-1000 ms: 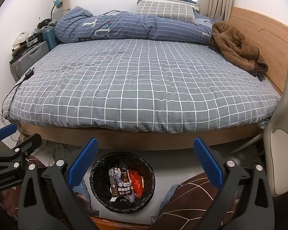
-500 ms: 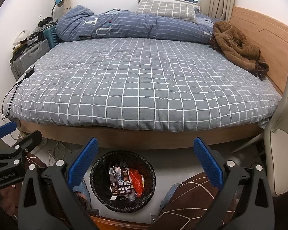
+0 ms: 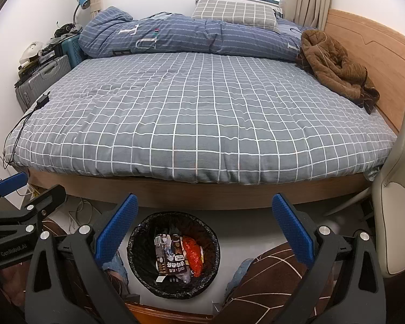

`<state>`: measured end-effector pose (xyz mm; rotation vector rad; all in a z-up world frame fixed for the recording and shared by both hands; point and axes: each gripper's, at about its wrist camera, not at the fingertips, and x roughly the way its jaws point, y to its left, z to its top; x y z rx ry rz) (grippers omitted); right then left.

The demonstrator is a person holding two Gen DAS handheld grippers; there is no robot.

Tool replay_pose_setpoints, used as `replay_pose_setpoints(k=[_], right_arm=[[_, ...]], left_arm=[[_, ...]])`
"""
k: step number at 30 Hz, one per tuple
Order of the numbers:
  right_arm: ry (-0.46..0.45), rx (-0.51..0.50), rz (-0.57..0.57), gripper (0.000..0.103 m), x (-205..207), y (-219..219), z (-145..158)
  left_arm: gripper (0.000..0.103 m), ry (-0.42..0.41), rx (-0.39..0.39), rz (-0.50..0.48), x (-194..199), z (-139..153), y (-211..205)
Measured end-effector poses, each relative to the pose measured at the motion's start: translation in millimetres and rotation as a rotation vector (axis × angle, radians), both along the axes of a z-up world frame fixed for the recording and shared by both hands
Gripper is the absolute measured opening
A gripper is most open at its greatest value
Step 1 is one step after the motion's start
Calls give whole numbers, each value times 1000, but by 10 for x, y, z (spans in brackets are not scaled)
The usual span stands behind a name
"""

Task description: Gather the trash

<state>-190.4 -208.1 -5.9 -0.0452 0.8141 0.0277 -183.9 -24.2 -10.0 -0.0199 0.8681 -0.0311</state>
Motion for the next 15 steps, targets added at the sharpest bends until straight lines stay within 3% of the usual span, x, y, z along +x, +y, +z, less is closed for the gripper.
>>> replay_pose_setpoints(k=[15], right_arm=[[-1,0,2,96,-4,7,-6]], left_arm=[[97,-2,18,-5,-11,-15,-49]])
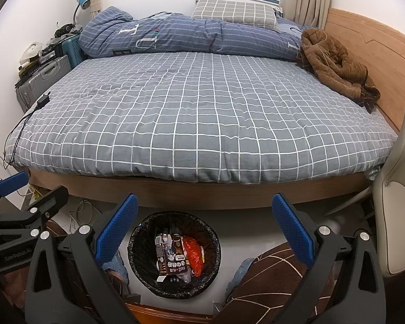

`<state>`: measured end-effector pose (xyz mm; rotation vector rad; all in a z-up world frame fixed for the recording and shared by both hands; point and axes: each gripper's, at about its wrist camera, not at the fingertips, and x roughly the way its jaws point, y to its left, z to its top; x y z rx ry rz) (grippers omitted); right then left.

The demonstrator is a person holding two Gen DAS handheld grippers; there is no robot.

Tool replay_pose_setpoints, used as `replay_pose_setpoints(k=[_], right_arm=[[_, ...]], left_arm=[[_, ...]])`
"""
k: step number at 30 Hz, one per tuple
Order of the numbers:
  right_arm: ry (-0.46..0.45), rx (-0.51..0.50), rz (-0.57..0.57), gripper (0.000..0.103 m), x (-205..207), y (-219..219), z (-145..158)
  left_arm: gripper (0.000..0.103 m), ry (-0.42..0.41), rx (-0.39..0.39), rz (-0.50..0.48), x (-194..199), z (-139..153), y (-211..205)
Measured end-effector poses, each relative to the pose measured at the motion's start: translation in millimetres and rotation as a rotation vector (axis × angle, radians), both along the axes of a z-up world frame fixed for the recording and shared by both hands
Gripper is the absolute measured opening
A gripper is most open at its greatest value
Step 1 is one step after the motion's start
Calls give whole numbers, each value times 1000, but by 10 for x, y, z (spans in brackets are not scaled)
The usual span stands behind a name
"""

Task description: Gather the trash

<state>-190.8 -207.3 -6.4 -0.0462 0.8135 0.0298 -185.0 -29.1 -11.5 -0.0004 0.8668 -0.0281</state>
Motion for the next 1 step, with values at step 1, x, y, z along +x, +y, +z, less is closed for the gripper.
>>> replay_pose_setpoints(k=[1], right_arm=[[1,1,0,96,3,6,-6]], left_arm=[[97,0,5,3,-1,-3,0]])
